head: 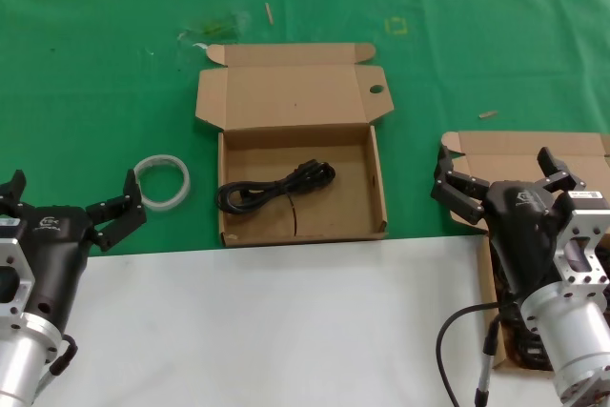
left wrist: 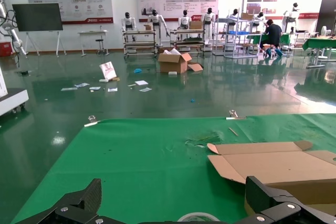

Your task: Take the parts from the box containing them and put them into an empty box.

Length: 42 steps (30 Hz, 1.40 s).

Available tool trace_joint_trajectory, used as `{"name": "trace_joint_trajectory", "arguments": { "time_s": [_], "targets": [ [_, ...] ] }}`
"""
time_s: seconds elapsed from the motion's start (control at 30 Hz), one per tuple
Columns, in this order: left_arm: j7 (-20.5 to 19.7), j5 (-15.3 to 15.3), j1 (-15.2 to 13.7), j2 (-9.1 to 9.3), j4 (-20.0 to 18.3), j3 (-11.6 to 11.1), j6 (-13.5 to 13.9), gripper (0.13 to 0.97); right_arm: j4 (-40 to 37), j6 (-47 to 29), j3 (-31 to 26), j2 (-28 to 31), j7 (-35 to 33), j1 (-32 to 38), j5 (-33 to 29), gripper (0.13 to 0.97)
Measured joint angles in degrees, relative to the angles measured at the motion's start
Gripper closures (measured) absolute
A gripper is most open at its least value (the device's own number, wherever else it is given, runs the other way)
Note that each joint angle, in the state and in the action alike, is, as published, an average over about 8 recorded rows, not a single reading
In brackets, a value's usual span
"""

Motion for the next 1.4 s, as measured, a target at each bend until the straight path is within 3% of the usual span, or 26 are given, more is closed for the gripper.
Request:
{"name": "trace_joint_trajectory", "arguments": {
  "time_s": [1.4],
  "targets": [
    [0.00, 0.00, 0.00, 0.00, 0.00, 0.00, 0.00, 0.132, 0.00, 0.00, 0.00, 0.00, 0.00, 0.00, 0.00, 0.129]
  ]
}}
